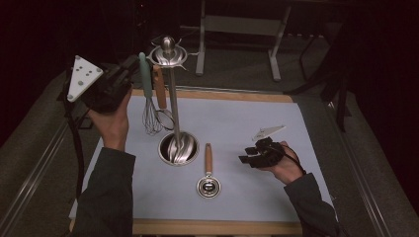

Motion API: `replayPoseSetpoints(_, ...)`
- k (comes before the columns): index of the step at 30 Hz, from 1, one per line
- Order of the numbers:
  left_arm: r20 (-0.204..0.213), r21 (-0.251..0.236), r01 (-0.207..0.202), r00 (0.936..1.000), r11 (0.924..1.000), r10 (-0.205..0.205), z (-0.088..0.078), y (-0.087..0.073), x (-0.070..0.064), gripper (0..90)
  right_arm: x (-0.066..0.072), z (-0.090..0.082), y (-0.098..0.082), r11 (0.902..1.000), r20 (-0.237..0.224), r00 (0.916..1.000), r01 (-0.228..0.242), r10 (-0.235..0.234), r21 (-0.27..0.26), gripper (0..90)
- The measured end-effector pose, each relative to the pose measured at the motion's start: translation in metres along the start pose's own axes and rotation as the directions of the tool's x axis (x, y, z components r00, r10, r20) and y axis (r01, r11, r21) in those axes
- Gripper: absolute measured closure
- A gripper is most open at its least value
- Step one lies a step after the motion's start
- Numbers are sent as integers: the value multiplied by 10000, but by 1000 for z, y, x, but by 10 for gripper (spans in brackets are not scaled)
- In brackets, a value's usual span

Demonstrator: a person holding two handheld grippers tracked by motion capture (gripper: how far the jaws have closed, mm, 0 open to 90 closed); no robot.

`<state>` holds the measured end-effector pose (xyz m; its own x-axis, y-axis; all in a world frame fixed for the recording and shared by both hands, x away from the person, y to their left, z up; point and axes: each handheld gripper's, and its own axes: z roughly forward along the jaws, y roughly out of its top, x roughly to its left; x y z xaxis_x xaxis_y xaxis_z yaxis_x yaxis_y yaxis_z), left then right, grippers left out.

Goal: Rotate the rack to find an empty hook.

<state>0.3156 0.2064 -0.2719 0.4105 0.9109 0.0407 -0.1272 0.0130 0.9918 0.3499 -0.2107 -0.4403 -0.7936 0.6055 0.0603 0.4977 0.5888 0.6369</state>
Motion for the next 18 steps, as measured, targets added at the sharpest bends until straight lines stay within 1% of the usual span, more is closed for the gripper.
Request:
replayPoseSetpoints(3, 12, 35, 53, 10000, 10000, -53, 1, 1, 2, 900, 0, 0, 0, 10000, -1, 10000, 23, -23, 20, 566)
replayPoseSetpoints(7, -85, 223, 35, 10000, 9997, -33, 6, 2, 4, 900, -1, -1, -1, 10000, -2, 10000, 26, -26, -22, 566)
replayPoseSetpoints(12, -163, 309, 155, 9998, 9994, -150, 12, 3, 7, 900, -1, -1, -1, 10000, -5, 10000, 32, -32, -36, 566)
replayPoseSetpoints(18, -231, 433, 181, 9996, 9989, -171, 17, 3, 8, 900, -1, 1, -1, 10000, -31, 10000, 37, -37, -33, 566)
